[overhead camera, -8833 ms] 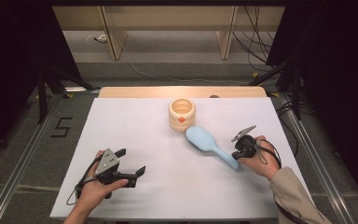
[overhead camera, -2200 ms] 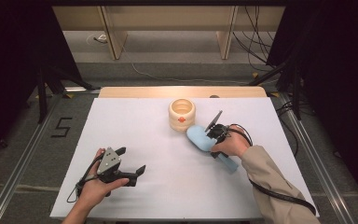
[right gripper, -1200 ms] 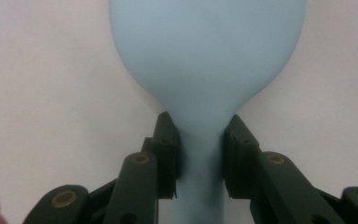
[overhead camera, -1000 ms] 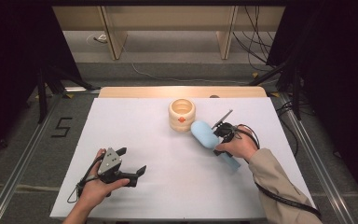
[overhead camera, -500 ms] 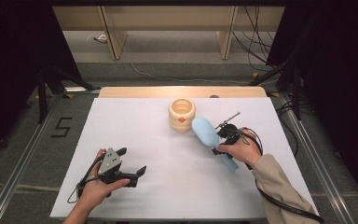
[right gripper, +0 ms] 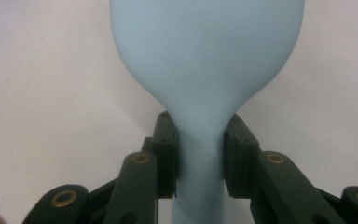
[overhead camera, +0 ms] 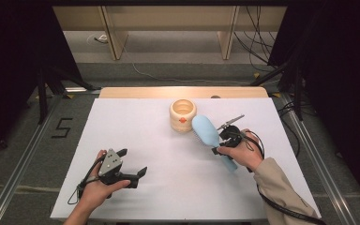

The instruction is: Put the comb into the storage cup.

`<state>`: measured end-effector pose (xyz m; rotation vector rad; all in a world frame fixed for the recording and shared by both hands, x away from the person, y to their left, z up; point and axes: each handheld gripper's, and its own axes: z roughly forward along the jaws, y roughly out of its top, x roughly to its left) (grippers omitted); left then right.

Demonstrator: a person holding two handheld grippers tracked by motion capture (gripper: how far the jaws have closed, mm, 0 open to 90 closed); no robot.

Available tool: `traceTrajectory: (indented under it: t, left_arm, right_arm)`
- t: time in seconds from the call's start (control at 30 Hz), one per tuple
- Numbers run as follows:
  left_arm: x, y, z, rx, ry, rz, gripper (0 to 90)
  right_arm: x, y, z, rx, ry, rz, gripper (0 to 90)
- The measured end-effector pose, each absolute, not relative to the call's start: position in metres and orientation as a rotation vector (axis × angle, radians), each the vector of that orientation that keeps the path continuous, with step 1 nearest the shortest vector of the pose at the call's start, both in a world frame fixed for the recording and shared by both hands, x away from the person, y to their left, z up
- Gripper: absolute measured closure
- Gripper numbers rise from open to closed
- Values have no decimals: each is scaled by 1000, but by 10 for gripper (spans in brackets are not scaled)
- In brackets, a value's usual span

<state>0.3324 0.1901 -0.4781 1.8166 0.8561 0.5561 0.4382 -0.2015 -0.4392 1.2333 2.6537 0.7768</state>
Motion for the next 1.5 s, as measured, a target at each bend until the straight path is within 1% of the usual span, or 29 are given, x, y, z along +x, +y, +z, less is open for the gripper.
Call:
traceTrajectory:
  t: [0.43,1.5]
  left_arm:
    - [331,191,-477,1817,855,561,9]
    - [330,192,-478,1821,857,566,9]
  right_arm:
    - [432,-204,-434,1198,2586,896,703]
    - [425,-189,-431,1112,2487,1118,703]
